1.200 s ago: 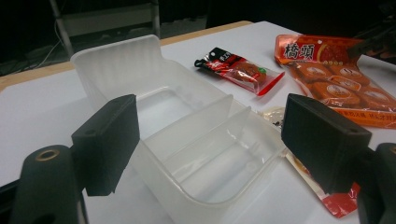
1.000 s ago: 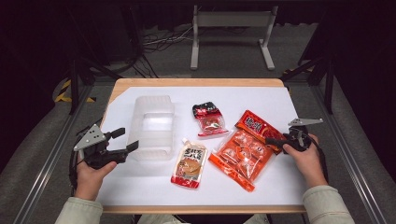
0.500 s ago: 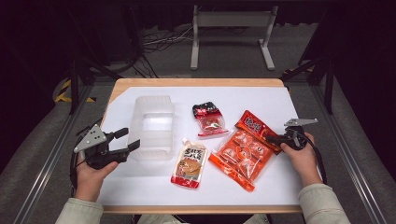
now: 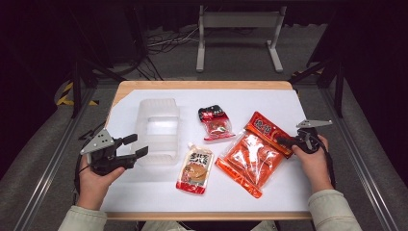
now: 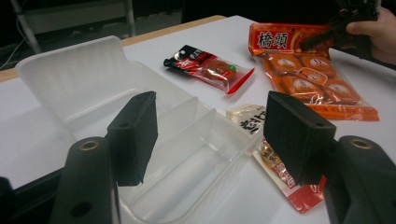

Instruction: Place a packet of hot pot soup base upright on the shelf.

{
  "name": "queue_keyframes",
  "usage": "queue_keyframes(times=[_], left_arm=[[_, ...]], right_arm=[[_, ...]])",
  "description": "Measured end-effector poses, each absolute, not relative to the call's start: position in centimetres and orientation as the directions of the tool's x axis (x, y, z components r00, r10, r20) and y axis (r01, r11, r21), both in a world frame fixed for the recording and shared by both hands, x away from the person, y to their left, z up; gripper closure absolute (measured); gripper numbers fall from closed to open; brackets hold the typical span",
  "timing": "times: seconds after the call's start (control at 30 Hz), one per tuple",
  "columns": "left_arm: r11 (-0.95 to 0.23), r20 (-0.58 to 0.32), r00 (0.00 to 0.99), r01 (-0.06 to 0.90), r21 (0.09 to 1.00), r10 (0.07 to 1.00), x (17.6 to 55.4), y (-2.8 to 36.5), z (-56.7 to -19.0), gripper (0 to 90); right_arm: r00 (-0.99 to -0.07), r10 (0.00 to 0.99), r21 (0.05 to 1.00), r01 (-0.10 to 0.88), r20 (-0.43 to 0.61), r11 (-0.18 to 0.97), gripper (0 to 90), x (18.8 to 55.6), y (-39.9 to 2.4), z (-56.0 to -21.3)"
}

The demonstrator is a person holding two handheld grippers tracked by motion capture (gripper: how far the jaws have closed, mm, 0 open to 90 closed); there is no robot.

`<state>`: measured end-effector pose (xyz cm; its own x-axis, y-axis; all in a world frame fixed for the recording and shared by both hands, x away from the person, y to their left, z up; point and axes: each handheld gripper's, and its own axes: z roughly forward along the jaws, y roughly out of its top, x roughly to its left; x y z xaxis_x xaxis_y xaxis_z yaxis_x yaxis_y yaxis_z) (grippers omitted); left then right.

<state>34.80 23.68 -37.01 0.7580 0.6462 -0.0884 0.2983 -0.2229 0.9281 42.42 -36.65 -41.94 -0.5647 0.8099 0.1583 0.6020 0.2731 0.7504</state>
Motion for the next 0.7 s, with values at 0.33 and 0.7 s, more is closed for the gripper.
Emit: queue_keyframes(times=[0.33,0.7], left_arm=[[-0.212,-0.152,0.74,0.373,0.903,0.655,34.5,23.4,-37.0,33.2],[-0.198,-0.147,0.75,0.35,0.916,0.644,34.2,22.9,-36.8,19.0]], right_arm=[[-0.589,0.794,0.795,0.549,0.151,0.256,90.0,41.2,-37.0,-38.6],[-0.656,0.745,0.838,0.469,0.12,0.279,90.0,39.5,-35.5,-33.9]])
